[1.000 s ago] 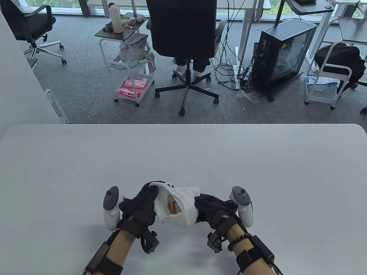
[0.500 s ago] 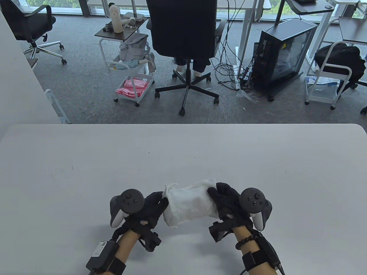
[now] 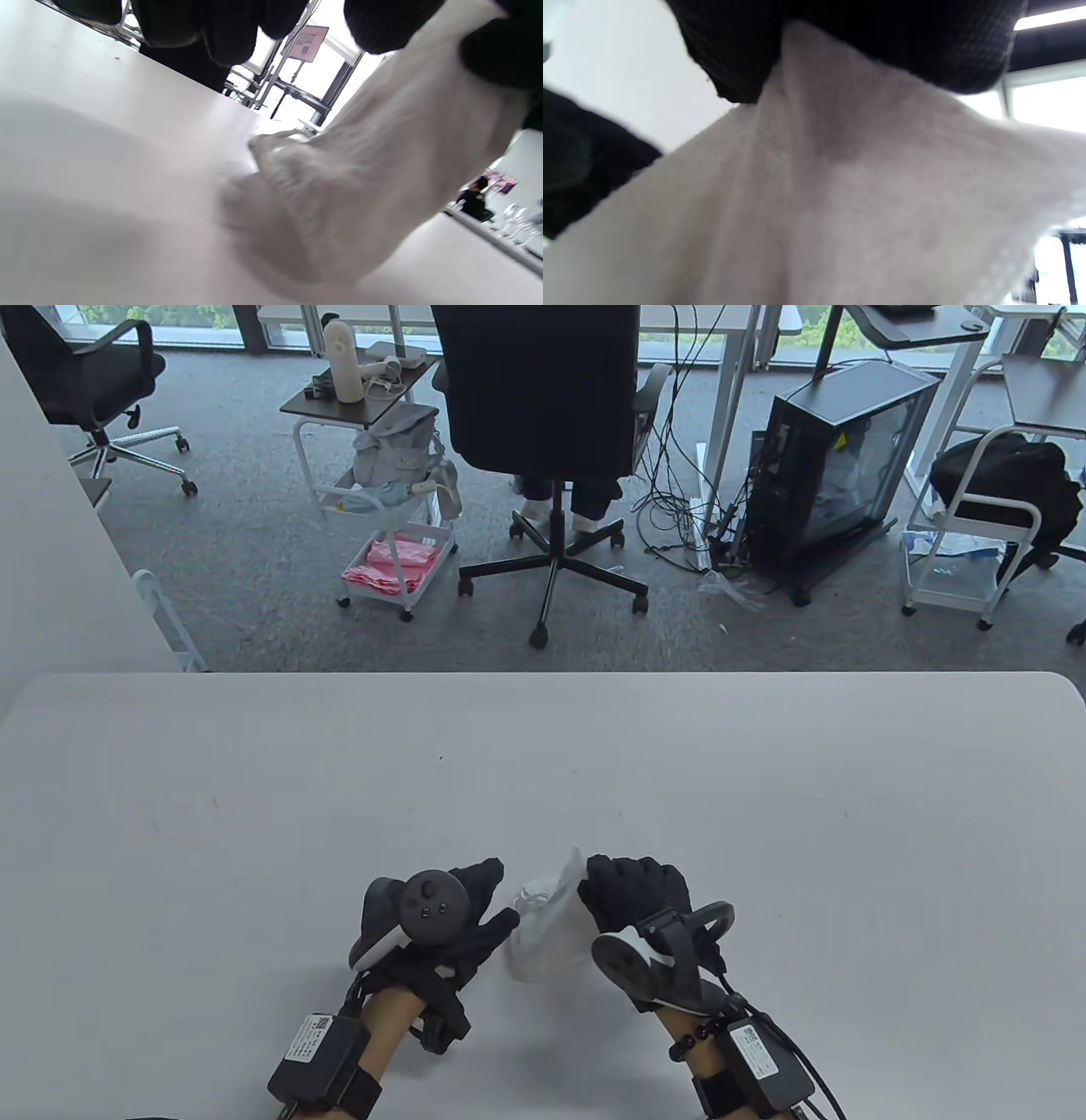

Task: Empty bag and arrange number blocks in order

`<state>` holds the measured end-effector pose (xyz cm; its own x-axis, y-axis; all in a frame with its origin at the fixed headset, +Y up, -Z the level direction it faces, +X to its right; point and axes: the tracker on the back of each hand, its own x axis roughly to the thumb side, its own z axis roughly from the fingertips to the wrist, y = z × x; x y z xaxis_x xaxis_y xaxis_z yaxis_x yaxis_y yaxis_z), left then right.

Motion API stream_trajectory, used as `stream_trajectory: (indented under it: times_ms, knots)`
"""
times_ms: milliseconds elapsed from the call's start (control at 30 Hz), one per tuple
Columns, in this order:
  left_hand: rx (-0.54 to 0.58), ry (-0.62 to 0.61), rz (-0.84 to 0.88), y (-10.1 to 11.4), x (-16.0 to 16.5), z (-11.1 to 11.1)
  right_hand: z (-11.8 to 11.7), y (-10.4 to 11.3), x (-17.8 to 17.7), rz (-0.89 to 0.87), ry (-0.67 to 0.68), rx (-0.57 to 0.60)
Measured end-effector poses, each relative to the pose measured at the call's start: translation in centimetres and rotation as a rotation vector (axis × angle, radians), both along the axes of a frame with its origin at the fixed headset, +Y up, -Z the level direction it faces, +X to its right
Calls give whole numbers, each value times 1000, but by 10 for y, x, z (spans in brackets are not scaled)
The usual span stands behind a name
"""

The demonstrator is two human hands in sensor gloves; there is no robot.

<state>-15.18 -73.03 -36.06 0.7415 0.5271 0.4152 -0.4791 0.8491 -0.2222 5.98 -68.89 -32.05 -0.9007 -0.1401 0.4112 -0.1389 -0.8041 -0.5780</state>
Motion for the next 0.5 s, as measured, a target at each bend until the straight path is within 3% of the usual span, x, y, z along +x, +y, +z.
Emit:
stream_trajectory:
  times_ms: [200,267,400,500]
  knots:
    - [123,-36,56,6,12,7,20,0,-33,123,102,43]
    - [162,24,86,7,7,9,22,3,-32,130,99,23]
    - [138,42,140,4,-1,6,13,12,-4,-66,82,-254]
    - [101,50,167,2,-3,6,-10,1,37,-290,102,-711]
